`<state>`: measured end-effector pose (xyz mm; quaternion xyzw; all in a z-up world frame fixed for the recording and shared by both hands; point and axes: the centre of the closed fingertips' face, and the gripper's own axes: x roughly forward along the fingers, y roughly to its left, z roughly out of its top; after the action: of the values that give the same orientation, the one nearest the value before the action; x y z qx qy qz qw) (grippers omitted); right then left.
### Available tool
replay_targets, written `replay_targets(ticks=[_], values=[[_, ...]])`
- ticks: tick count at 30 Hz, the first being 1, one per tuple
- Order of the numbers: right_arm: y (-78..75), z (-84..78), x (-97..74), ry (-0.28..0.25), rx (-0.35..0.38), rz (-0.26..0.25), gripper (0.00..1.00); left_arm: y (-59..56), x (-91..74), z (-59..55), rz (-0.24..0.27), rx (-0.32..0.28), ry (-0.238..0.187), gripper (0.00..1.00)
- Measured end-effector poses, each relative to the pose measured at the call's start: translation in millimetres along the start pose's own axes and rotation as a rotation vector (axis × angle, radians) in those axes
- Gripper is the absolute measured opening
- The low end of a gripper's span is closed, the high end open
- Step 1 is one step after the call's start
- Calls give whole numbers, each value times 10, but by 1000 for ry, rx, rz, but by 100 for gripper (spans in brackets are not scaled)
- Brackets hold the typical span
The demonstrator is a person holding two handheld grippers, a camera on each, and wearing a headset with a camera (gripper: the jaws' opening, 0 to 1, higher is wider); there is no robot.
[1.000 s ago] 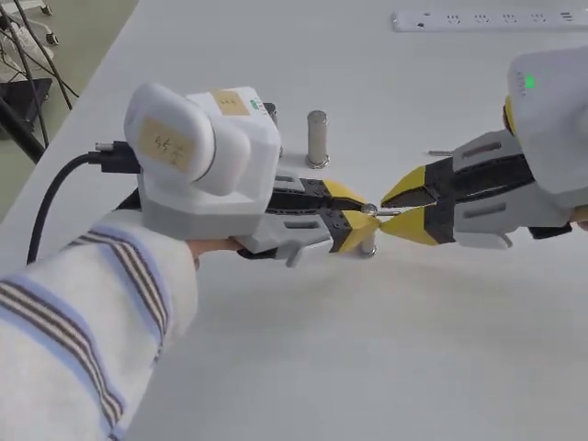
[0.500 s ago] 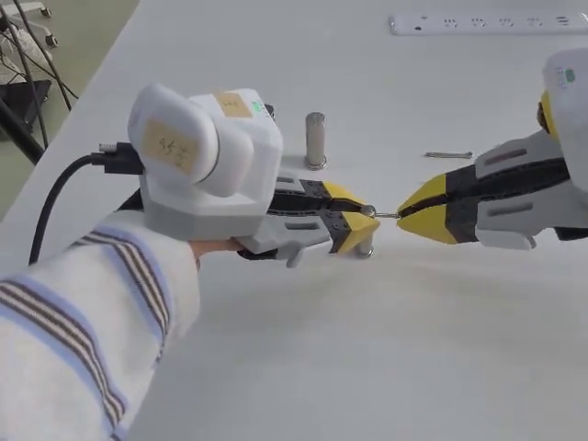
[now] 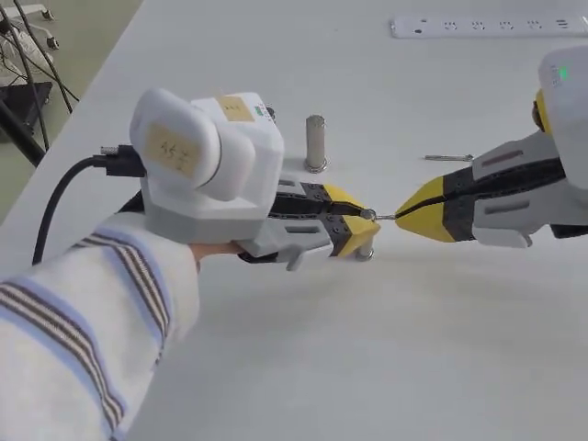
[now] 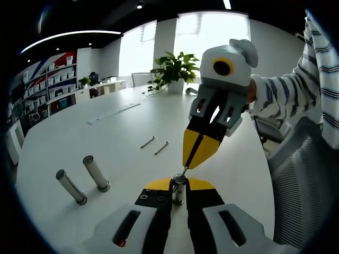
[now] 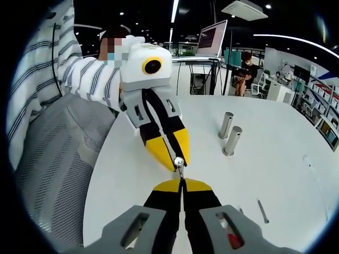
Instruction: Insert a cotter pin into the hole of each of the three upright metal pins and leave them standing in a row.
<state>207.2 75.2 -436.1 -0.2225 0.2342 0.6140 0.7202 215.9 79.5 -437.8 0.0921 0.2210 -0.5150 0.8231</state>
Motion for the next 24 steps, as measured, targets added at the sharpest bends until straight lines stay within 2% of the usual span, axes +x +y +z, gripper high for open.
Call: replay_targets(ticks=[12,16,24], values=[[31,27,25,3,-12,8,0,5,-4,2,-7,32,5,5],[37,31,34,5,-11,11,0,-11,11,8,-38,80,17,5],[14,53,57,6,-19,7,0,2,28,23,-67,100,28,5]])
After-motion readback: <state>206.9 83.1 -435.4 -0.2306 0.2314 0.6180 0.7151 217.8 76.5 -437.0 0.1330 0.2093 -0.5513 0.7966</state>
